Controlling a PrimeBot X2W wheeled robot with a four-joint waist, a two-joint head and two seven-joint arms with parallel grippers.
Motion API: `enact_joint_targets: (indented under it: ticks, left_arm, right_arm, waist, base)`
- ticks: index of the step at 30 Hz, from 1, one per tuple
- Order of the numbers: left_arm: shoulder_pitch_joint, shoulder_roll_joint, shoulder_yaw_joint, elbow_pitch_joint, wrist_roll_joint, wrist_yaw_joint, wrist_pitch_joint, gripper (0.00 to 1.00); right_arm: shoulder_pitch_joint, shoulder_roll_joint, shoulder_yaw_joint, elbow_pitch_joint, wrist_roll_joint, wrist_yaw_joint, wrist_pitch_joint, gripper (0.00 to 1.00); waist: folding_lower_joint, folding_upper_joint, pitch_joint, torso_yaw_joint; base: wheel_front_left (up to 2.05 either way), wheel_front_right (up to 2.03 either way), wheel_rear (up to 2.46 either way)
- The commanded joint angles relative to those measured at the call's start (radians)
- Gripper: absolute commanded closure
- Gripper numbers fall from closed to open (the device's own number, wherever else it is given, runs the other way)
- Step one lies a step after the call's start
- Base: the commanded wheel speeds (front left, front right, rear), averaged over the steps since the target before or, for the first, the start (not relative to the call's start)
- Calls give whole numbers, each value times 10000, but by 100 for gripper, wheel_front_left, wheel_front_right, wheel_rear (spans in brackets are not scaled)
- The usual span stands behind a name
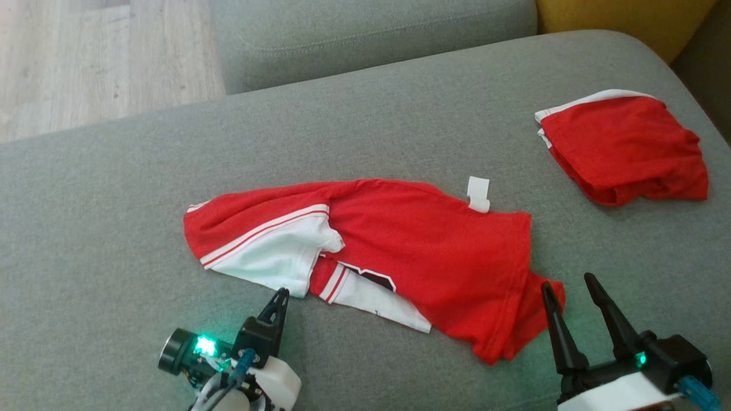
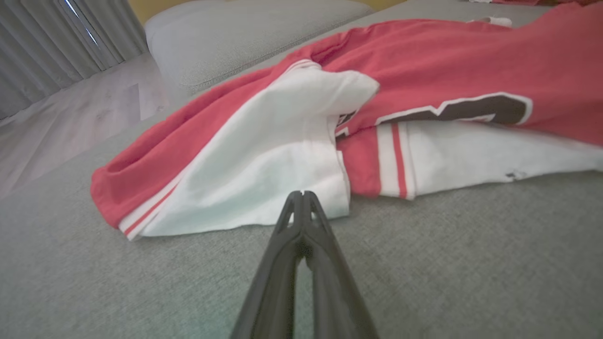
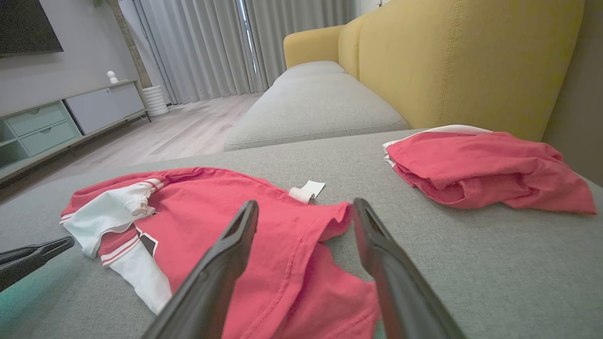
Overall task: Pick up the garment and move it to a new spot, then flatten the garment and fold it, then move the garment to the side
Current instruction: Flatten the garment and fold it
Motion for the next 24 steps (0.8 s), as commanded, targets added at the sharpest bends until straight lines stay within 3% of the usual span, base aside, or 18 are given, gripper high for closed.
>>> enact_joint_targets:
  ticks: [1, 3, 4, 5, 6, 24]
  left_arm:
    - [-275, 212, 237, -199, 139, 124, -51, 100]
    - [-367, 236, 148, -160, 305, 239, -51, 100]
    - [-412, 257, 89, -127, 405, 300, -51, 86]
    - [-454, 277, 30, -103, 506, 365, -51, 58]
    - [-480, 280, 1, -97, 560, 410, -51, 0]
    - [-655, 89, 6, 278, 376, 161, -51, 0]
  right_arm:
    - [-254, -140, 246, -311, 59, -9, -93, 0]
    - [-325, -173, 277, -305, 94, -9, -93, 0]
    - [-348, -196, 287, -290, 112, -9, -93, 0]
    - [-365, -218, 295, -275, 129, -9, -93, 0]
    - [-374, -238, 297, -260, 144, -9, -93, 0]
    - [-464, -322, 313, -210, 188, -9, -94, 0]
  waist:
    - [0, 0, 69, -8]
    - [0, 0, 157, -36]
    - [0, 0, 192, -46]
    - [0, 0, 219, -59]
    - [0, 0, 242, -70]
    - [0, 0, 333, -192]
  base:
    - [0, 0, 0]
    - [0, 0, 0]
    - [0, 0, 0]
    - [0, 0, 0]
    - [0, 0, 0]
    - [0, 0, 0]
